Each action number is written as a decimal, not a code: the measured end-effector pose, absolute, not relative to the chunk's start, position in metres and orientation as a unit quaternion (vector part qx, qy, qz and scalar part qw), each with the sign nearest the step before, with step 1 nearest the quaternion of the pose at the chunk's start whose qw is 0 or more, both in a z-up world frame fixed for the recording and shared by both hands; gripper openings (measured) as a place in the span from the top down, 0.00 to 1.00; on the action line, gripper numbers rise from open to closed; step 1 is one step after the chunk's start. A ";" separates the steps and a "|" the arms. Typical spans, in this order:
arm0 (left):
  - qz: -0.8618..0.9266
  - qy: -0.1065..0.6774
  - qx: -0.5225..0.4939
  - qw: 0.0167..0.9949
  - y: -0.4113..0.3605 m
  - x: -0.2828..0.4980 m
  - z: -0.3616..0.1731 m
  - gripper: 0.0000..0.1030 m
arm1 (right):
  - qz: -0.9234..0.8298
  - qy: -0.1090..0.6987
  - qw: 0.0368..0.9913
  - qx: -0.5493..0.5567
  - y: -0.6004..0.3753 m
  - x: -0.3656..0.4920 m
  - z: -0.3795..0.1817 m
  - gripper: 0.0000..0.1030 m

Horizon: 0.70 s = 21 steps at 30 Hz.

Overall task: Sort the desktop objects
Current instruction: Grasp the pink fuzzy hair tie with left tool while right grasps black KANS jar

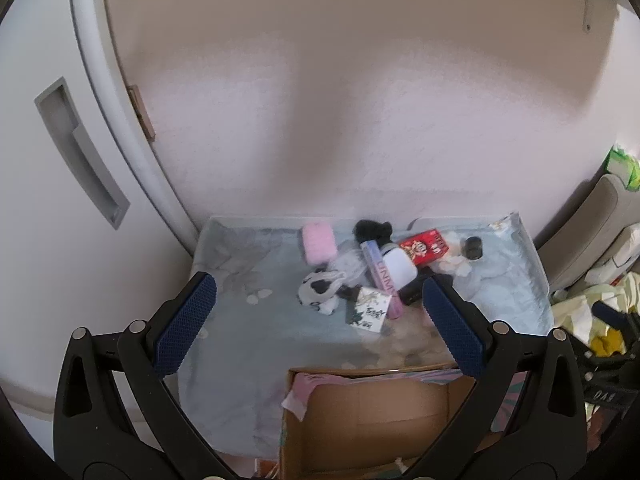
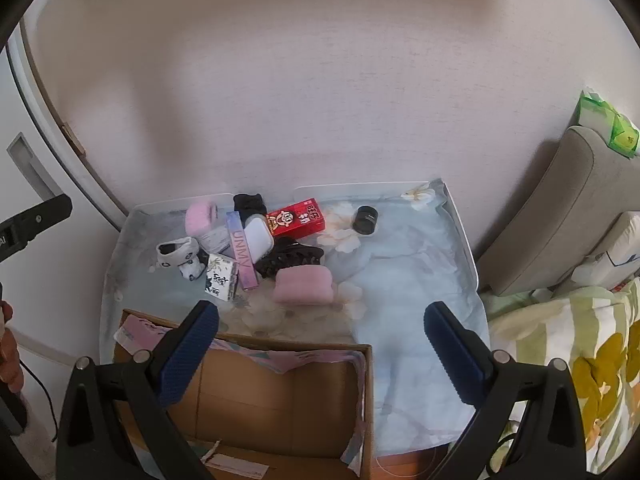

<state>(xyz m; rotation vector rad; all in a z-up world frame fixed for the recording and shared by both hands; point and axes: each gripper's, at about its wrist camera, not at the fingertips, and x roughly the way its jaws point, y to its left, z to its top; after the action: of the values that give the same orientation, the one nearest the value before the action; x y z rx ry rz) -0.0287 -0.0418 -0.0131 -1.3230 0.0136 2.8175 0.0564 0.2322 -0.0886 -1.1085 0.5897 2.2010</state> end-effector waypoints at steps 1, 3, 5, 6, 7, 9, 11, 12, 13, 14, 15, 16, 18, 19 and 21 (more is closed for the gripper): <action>0.904 0.005 -0.427 0.014 -0.043 -0.029 -0.015 0.00 | 0.828 0.223 0.301 -0.417 0.234 0.057 -0.089 0.01; 0.901 0.001 -0.434 0.018 -0.048 -0.032 -0.020 0.00 | 0.827 0.228 0.303 -0.415 0.237 0.060 -0.090 0.01; 0.898 -0.005 -0.440 0.023 -0.053 -0.036 -0.026 0.00 | 0.827 0.232 0.303 -0.413 0.241 0.062 -0.091 0.01; 0.897 -0.007 -0.442 0.025 -0.055 -0.038 -0.029 0.00 | 0.826 0.232 0.303 -0.414 0.242 0.062 -0.092 0.00; 0.894 -0.008 -0.446 0.026 -0.057 -0.042 -0.033 0.00 | 0.826 0.232 0.304 -0.415 0.244 0.062 -0.093 0.01; 0.887 -0.011 -0.461 0.029 -0.059 -0.051 -0.040 0.00 | 0.823 0.231 0.304 -0.420 0.251 0.059 -0.095 0.01; 0.879 -0.014 -0.476 0.037 -0.058 -0.065 -0.049 0.00 | 0.821 0.231 0.304 -0.425 0.260 0.056 -0.096 0.01; 0.874 -0.011 -0.484 0.040 -0.056 -0.073 -0.054 0.00 | 0.821 0.231 0.302 -0.425 0.268 0.053 -0.097 0.01; 0.871 -0.009 -0.489 0.042 -0.054 -0.080 -0.059 0.00 | 0.821 0.231 0.303 -0.425 0.273 0.053 -0.098 0.01; 0.869 -0.005 -0.493 0.041 -0.052 -0.089 -0.064 0.00 | 0.820 0.232 0.305 -0.426 0.280 0.049 -0.099 0.01; 0.867 -0.003 -0.496 0.039 -0.051 -0.098 -0.070 0.00 | 0.818 0.233 0.305 -0.428 0.288 0.046 -0.102 0.01; 0.864 -0.005 -0.501 0.040 -0.050 -0.110 -0.079 0.00 | 0.816 0.233 0.305 -0.431 0.299 0.041 -0.107 0.01; 0.860 -0.009 -0.509 0.035 -0.049 -0.129 -0.094 0.00 | 0.812 0.235 0.306 -0.439 0.318 0.031 -0.119 0.01; 0.857 -0.010 -0.514 0.031 -0.048 -0.138 -0.103 0.00 | 0.808 0.236 0.307 -0.445 0.329 0.024 -0.128 0.01; 0.848 -0.020 -0.528 0.026 -0.047 -0.159 -0.124 0.00 | 0.801 0.242 0.305 -0.455 0.348 0.011 -0.147 0.01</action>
<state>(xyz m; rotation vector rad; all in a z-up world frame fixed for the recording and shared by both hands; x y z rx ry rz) -0.1592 -0.0474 -0.1242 -1.6323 -0.0626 2.6221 0.0111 0.3477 -0.1467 -1.2046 0.6418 2.1202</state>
